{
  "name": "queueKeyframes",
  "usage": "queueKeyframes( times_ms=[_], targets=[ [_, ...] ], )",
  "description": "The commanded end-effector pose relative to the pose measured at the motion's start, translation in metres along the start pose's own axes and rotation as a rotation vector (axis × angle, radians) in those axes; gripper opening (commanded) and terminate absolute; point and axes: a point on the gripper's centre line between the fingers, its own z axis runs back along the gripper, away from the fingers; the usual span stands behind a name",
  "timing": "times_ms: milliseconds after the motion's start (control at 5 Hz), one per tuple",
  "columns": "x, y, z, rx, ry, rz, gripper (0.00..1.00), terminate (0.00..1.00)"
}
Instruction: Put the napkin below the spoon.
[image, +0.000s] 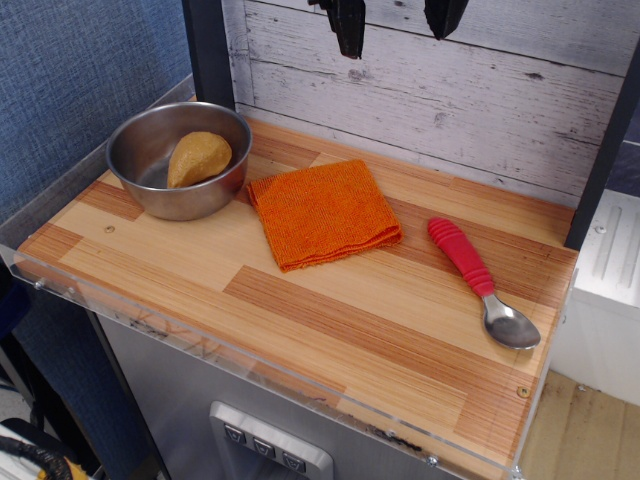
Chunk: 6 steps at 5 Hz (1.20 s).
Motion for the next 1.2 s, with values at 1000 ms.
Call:
queueKeyframes(
  times_ms=[1000],
  targets=[
    [-0.098, -0.1, -0.008, 0.02, 0.15, -0.083, 1.0, 0.0]
  ],
)
